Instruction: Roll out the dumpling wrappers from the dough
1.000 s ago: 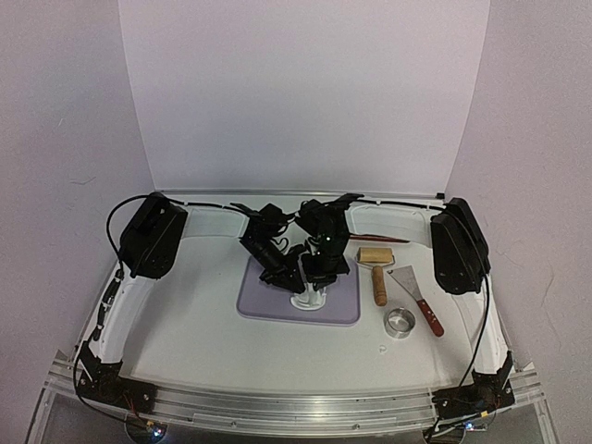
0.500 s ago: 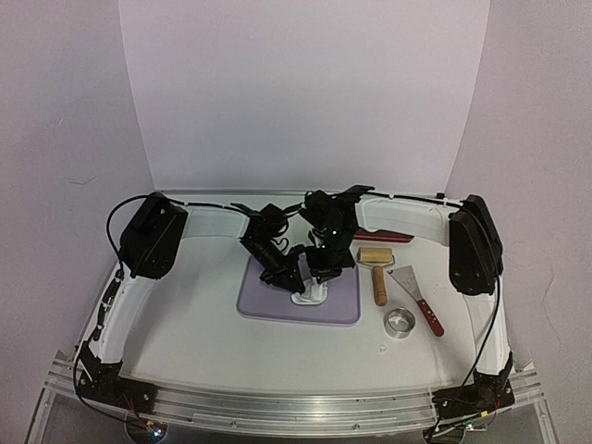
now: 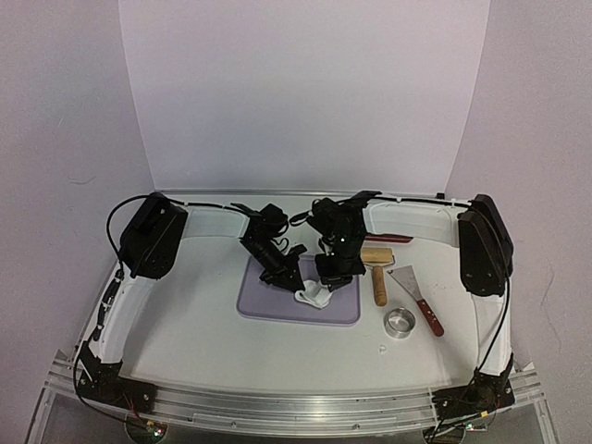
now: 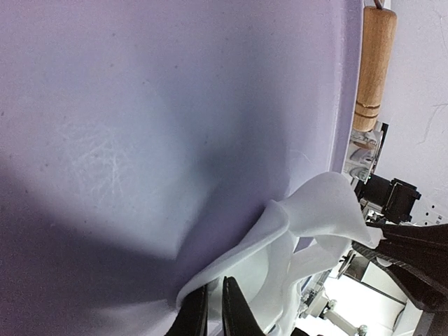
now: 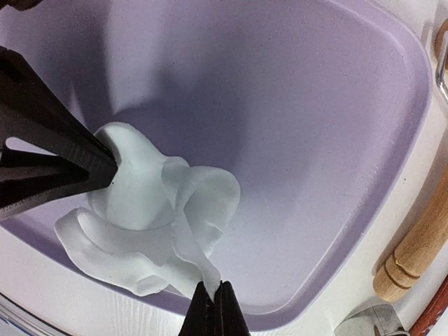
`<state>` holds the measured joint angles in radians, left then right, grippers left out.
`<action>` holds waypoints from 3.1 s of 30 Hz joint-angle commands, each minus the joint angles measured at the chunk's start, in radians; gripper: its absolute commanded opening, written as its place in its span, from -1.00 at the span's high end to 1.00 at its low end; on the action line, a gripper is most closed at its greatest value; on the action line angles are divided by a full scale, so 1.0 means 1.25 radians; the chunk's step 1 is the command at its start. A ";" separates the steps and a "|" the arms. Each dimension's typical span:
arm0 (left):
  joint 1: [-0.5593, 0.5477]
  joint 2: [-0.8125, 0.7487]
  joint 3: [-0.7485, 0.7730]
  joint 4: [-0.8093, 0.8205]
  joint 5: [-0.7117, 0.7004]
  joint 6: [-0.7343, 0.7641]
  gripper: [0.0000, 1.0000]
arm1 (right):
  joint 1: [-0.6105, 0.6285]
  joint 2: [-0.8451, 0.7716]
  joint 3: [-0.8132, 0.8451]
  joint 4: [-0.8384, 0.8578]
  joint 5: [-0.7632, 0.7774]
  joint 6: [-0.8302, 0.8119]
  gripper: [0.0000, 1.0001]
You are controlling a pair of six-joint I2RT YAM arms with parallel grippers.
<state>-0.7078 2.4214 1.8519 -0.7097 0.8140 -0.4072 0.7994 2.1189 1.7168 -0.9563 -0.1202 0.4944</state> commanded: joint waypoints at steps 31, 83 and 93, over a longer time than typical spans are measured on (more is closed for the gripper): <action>0.000 -0.016 -0.024 -0.031 -0.065 0.021 0.82 | 0.003 -0.174 -0.133 -0.043 0.082 0.026 1.00; 0.000 -0.023 -0.042 -0.027 -0.071 0.039 0.82 | 0.003 -0.370 -0.291 -0.161 0.176 0.077 1.00; 0.000 -0.024 -0.044 -0.028 -0.070 0.040 0.83 | 0.002 -0.391 -0.313 -0.178 0.200 0.093 1.00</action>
<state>-0.7078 2.4039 1.8168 -0.6991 0.8078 -0.3715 0.7994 1.6757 1.3345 -1.1271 0.0814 0.5911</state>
